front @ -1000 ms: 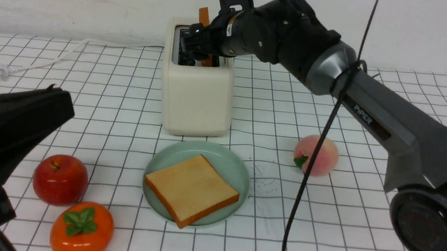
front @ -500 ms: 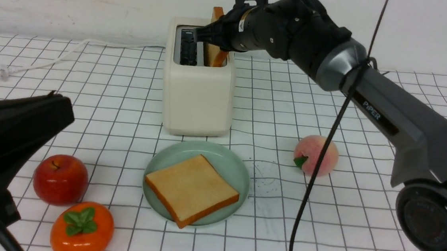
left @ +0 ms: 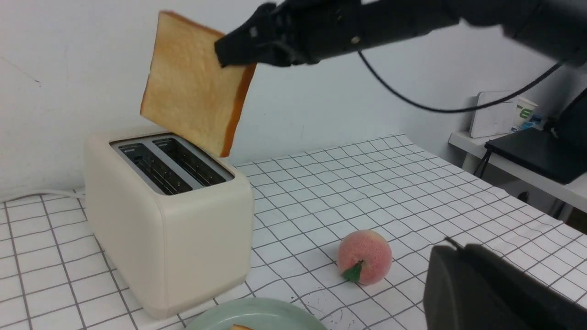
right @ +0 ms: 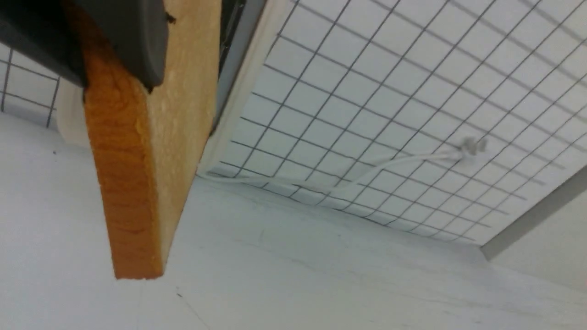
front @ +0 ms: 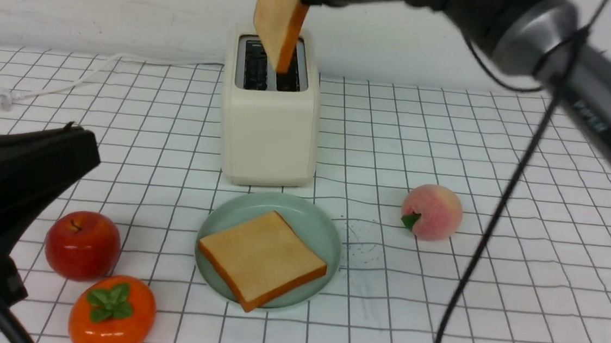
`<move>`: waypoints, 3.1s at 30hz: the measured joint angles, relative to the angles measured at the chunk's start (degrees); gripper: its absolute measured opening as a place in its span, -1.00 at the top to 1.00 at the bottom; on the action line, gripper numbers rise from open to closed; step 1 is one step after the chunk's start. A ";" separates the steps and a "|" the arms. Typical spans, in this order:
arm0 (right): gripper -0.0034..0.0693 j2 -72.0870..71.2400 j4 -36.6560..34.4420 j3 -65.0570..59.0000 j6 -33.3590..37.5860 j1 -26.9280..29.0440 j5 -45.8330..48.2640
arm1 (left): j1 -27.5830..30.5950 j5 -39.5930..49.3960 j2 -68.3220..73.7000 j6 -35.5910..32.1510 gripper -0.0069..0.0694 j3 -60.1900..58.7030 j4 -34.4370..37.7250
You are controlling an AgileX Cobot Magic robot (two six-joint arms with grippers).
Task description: Take toasted bread from bread machine on white checkered table place on plate.
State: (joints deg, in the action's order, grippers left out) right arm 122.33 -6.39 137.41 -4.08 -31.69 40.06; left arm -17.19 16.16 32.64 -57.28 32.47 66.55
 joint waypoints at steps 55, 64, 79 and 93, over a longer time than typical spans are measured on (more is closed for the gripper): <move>0.27 -26.14 -15.73 -37.07 13.33 17.36 30.10 | 0.00 6.69 -0.60 47.69 0.85 -4.01 -39.21; 0.95 -50.92 -8.22 -58.62 10.98 17.36 31.41 | 0.00 3.82 -13.86 47.69 0.85 -5.11 -39.40; 0.91 -85.78 -7.55 -100.90 4.71 17.36 7.89 | 0.00 -1.85 -32.67 47.82 0.85 -21.71 -39.25; 0.87 -91.07 -7.95 -116.80 -2.30 17.36 -20.60 | 0.00 -0.48 -32.67 47.82 0.85 -24.47 -39.25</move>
State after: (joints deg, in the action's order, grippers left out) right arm 31.26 -14.34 20.61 -6.37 -14.33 19.46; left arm -17.19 15.68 -0.03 -9.45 8.00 27.29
